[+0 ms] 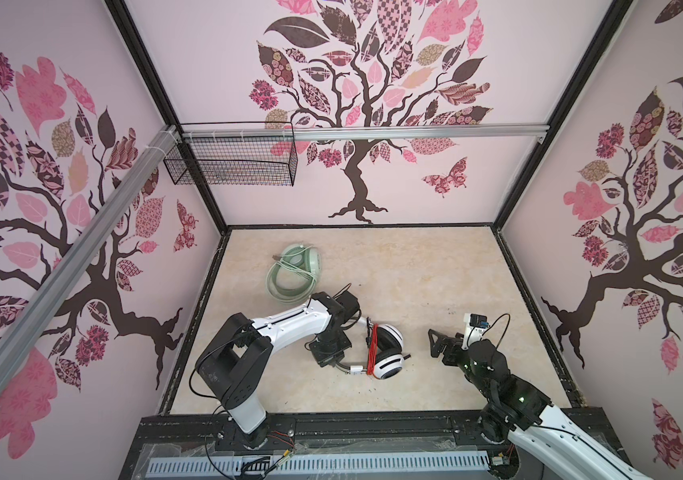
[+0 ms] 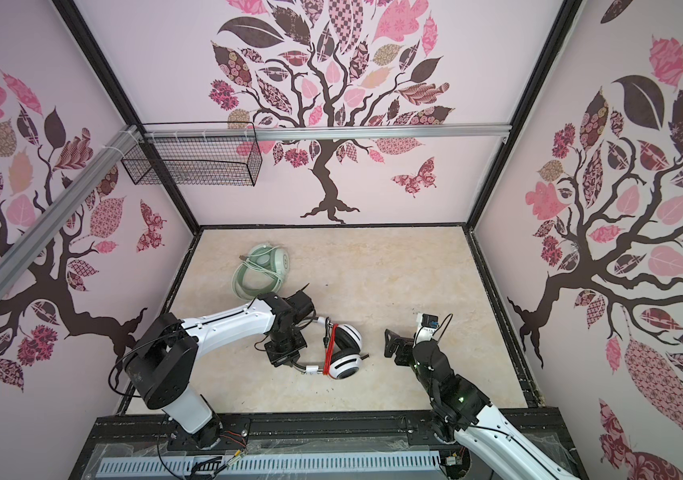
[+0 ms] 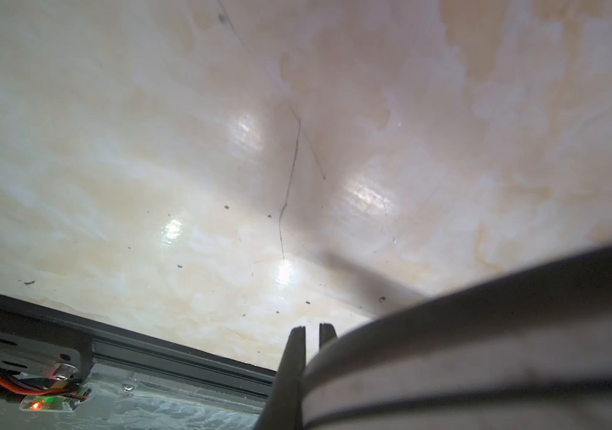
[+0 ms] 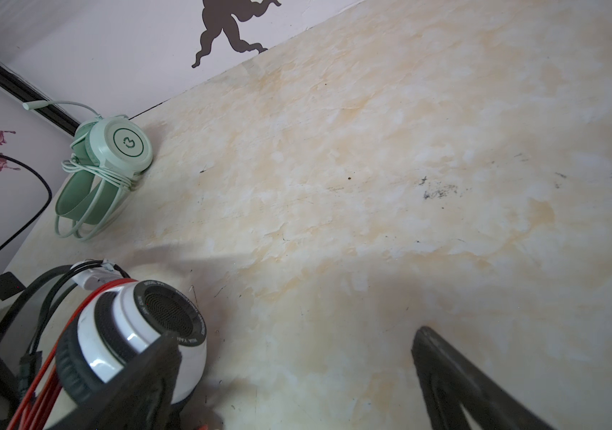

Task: Wrap the headphones
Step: 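Lower the wrapped headset onto the table with the left gripper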

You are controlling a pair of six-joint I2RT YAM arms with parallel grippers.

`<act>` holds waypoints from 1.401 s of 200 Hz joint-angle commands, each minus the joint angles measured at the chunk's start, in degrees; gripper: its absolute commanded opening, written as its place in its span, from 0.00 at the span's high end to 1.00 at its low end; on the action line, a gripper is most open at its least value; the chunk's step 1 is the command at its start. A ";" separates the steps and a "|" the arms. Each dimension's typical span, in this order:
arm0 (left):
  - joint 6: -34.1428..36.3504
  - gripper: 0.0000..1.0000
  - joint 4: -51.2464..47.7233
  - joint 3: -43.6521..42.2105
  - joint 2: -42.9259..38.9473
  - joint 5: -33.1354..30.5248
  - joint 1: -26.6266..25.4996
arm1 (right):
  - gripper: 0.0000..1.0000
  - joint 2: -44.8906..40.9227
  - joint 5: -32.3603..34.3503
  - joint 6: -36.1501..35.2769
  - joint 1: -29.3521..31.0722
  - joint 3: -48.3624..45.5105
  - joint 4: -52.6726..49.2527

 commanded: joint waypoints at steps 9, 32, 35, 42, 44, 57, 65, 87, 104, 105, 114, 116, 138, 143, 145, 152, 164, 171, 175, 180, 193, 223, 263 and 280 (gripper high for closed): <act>3.62 1.00 1.20 4.06 1.84 0.34 2.50 | 0.00 -0.45 -0.08 0.02 -0.23 0.04 -0.36; 5.29 1.00 1.20 6.48 4.86 -0.35 3.94 | 0.00 -0.43 -0.26 -0.15 -0.25 -0.16 -0.21; 5.43 1.00 1.27 6.85 5.33 -0.45 4.08 | 0.00 -0.42 -0.26 -0.14 -0.22 -0.20 -0.21; 5.91 1.00 1.39 7.75 6.59 -0.62 4.33 | 0.00 -0.40 -0.35 -0.13 -0.19 -0.21 -0.10; 6.00 1.00 1.40 8.02 6.90 -0.63 4.39 | 0.00 -0.35 -0.35 -0.15 -0.21 -0.22 -0.05; 6.63 1.00 1.50 9.93 9.22 -0.80 4.64 | 0.00 -0.40 -0.41 -0.09 -0.18 -0.20 -0.08; 6.93 1.00 1.51 11.12 10.83 -0.81 4.74 | 0.00 -0.35 -0.52 -0.16 -0.18 -0.14 -0.10; 7.71 1.00 1.63 13.96 14.95 -0.70 4.99 | 0.00 -0.48 -0.78 -0.16 -0.21 -0.17 -0.05; 7.89 1.00 2.17 15.32 17.41 -0.63 5.26 | 0.00 -0.49 -0.96 -0.19 -0.20 -0.21 -0.09; 7.97 1.00 2.23 15.35 17.60 -0.63 5.27 | 0.00 -0.46 -0.96 -0.22 -0.19 -0.21 -0.06; 7.97 1.00 2.44 15.99 18.65 -0.90 5.52 | 0.00 -0.50 -0.89 -0.17 -0.18 -0.17 -0.04; 7.95 1.00 2.50 16.14 18.77 -0.97 5.63 | 0.00 -0.50 -0.94 -0.20 -0.18 -0.18 -0.04; 8.09 1.00 2.92 17.19 21.10 -1.33 7.11 | 0.00 -0.60 -1.11 -0.26 -0.25 -0.14 -0.11; 8.33 1.00 2.93 17.42 21.67 -1.33 7.54 | 0.00 -0.69 -1.16 -0.29 -0.19 -0.17 -0.07; 8.32 1.00 2.91 17.51 21.79 -1.29 7.69 | 0.00 -0.66 -1.19 -0.28 -0.18 -0.18 -0.05; 8.35 1.00 3.03 17.81 22.67 -1.09 8.35 | 0.00 -0.64 -1.26 -0.29 -0.20 -0.21 -0.03; 8.45 1.00 3.36 18.52 23.88 -0.54 9.41 | 0.00 -0.60 -1.40 -0.31 -0.18 -0.19 0.04; 8.65 1.00 3.52 19.08 24.63 0.28 9.98 | 0.00 -0.60 -1.49 -0.31 -0.19 -0.15 0.00; 8.73 1.00 3.52 19.44 25.07 0.58 10.21 | 0.00 -0.59 -1.49 -0.33 -0.18 -0.20 -0.02; 8.74 1.00 3.47 19.99 25.66 1.12 10.53 | 0.00 -0.59 -1.57 -0.37 -0.18 -0.21 0.01; 8.76 1.00 3.18 21.79 26.93 1.91 11.09 | 0.00 -0.60 -1.75 -0.34 -0.18 -0.22 0.07; 8.44 1.00 1.47 27.41 30.17 1.90 11.35 | 0.00 -0.59 -1.85 -0.36 -0.21 -0.22 0.15; 7.99 1.00 -1.07 35.93 35.56 2.35 12.00 | 0.00 -0.54 -2.26 -0.39 -0.19 -0.22 0.15; 8.33 1.00 -2.07 39.76 38.01 2.94 12.47 | 0.00 -0.61 -2.45 -0.47 -0.18 -0.23 0.18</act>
